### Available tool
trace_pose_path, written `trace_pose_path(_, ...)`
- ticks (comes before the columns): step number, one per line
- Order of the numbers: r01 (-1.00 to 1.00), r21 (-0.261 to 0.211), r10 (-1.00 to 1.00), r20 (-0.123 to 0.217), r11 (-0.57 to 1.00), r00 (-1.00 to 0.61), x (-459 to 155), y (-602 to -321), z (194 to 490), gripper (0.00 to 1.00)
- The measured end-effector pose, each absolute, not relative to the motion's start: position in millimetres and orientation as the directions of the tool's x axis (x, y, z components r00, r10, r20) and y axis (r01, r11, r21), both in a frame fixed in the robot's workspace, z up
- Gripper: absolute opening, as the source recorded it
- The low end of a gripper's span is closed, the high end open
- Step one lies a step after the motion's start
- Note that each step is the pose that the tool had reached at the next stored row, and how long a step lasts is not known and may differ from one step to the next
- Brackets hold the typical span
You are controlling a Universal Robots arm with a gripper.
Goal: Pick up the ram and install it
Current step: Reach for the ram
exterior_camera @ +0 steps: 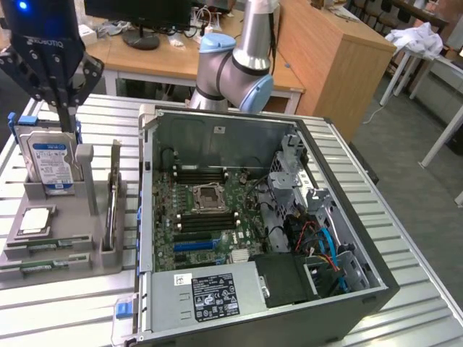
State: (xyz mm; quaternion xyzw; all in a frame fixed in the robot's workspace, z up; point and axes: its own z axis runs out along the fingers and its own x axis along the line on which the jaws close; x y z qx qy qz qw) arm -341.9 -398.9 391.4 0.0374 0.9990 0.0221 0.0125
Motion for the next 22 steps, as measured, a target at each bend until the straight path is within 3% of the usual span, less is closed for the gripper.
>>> trace_pose_path(22, 0.074, 0.045, 0.075, -0.023, 0.996, -0.997, -382.4, -398.8, 390.8, 0.11)
